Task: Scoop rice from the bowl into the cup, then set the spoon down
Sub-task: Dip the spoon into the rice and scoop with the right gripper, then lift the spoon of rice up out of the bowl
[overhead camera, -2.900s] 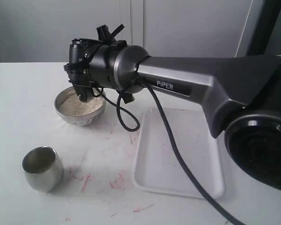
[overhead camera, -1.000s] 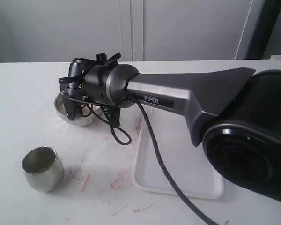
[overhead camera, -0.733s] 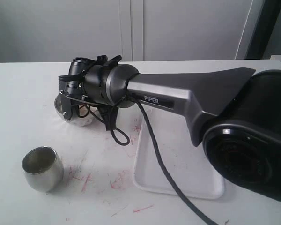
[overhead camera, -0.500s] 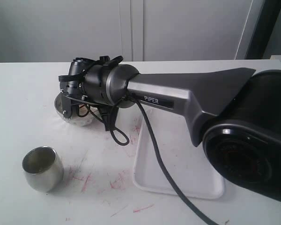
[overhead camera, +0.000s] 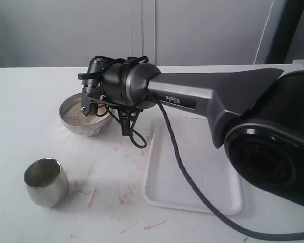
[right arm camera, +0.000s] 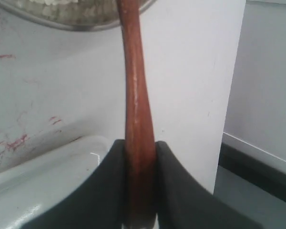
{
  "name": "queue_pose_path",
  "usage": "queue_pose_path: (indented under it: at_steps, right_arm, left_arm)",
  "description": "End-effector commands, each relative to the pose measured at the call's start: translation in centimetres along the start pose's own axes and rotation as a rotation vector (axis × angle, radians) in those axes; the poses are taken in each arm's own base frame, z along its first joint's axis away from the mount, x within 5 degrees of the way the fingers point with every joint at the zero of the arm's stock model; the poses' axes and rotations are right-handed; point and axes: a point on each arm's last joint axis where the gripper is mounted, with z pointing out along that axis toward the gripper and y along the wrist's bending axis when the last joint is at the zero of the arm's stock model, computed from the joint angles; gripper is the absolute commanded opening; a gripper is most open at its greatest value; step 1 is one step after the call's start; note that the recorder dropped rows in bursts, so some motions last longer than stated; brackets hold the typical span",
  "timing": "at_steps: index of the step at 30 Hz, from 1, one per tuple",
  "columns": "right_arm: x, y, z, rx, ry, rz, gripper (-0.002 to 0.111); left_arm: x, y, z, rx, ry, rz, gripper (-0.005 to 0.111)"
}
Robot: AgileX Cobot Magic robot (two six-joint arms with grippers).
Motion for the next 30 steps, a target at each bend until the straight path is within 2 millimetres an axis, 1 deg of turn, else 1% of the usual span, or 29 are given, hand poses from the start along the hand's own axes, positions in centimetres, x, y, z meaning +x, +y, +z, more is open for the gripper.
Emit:
queue_pose_path:
  at_steps: [1, 5, 14, 19, 23, 30]
  right_arm:
    - [0.4, -0.1, 0.2, -0.008, 0.018, 0.037, 0.0]
    - [0.4, -0.2, -0.2, -0.028, 0.005, 0.058, 0.0]
    - [0.8, -1.7, -2.2, -0.021, -0.031, 0.103, 0.0]
    - [1.2, -2.4, -3.3, -0.036, -0.029, 0.134, 0.0]
    - [1.5, -2.8, -4.3, -0.059, -0.034, 0.114, 0.0]
    - [2.4, -3.8, -5.9, -0.065, -0.017, 0.143, 0.0]
  left_arm:
    - [0.6, -0.1, 0.1, 0.011, 0.038, -0.005, 0.014]
    - [0.6, -0.1, 0.1, 0.011, 0.038, -0.005, 0.014]
    - [0.6, -0.1, 0.1, 0.011, 0.038, -0.005, 0.014]
    - [0.6, -0.1, 0.1, 0.011, 0.038, -0.005, 0.014]
    - [0.6, -0.1, 0.1, 0.011, 0.038, -0.005, 0.014]
    - [0.6, -0.1, 0.1, 0.011, 0.038, -0.005, 0.014]
